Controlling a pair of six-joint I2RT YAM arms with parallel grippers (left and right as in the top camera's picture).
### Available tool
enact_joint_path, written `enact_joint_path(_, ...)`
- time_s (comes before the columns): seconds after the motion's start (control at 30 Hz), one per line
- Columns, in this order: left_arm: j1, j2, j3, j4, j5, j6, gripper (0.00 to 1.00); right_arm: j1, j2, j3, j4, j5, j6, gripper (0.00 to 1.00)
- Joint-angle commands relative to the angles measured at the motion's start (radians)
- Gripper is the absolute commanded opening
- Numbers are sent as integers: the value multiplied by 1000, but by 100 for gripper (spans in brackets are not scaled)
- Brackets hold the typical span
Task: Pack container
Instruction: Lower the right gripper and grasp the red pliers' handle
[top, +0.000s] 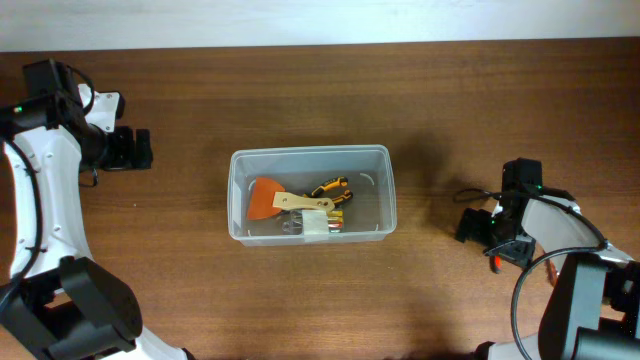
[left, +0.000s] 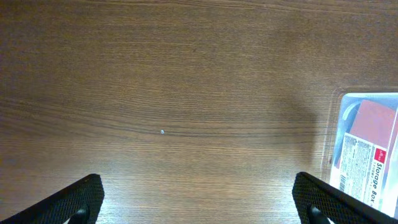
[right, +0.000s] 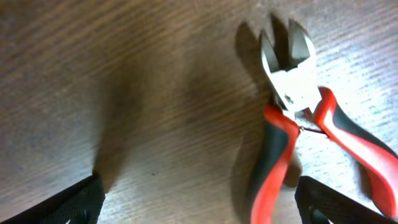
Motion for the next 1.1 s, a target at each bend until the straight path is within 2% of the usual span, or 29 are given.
enact_joint_path(0.0, 8, 9, -5, 2, 14, -10, 99, 4, 46, -26, 24, 35, 27, 99)
enact_joint_path(0.27, 8, 9, -5, 2, 14, -10, 99, -4, 46, -26, 24, 27, 28, 99)
enact_joint_path(0.57, 8, 9, -5, 2, 14, -10, 99, -103, 46, -26, 5, 13, -3, 99)
enact_joint_path(0.9, 8, 9, -5, 2, 14, -10, 99, -104, 46, -26, 0, 13, -2, 100)
enact_joint_path(1.07, 8, 9, -5, 2, 14, -10, 99, -104, 46, -26, 1, 12, 2, 75)
